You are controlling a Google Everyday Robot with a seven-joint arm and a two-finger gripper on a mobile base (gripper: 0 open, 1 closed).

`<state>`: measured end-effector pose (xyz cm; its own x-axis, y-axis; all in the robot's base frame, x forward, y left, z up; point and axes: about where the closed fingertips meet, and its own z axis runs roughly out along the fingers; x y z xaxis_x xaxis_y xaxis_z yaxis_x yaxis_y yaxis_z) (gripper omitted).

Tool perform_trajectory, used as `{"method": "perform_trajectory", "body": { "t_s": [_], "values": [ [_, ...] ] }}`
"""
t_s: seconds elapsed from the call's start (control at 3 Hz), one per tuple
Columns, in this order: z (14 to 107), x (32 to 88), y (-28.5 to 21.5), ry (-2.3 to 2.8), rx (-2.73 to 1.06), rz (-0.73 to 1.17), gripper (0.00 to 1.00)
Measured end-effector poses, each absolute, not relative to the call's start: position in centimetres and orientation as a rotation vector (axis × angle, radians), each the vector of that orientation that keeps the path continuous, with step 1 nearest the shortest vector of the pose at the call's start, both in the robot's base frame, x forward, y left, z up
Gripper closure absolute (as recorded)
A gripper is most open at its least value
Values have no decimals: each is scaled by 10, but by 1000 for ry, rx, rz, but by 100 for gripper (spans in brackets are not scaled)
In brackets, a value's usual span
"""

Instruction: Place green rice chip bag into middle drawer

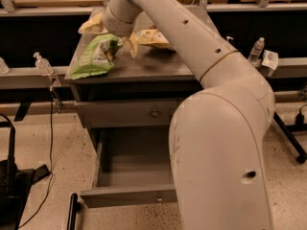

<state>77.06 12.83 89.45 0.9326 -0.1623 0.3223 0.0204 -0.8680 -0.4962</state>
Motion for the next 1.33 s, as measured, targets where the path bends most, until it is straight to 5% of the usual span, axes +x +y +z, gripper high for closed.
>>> {"method": "perform_trajectory", "body": {
  "t_s": [0.33, 0.67, 1.33],
  "values": [
    [875, 777, 141, 86, -2574, -423, 0],
    [864, 776, 151, 49, -2587, -379, 14],
    [878, 757, 160, -16, -2480, -229, 60]
  ]
}}
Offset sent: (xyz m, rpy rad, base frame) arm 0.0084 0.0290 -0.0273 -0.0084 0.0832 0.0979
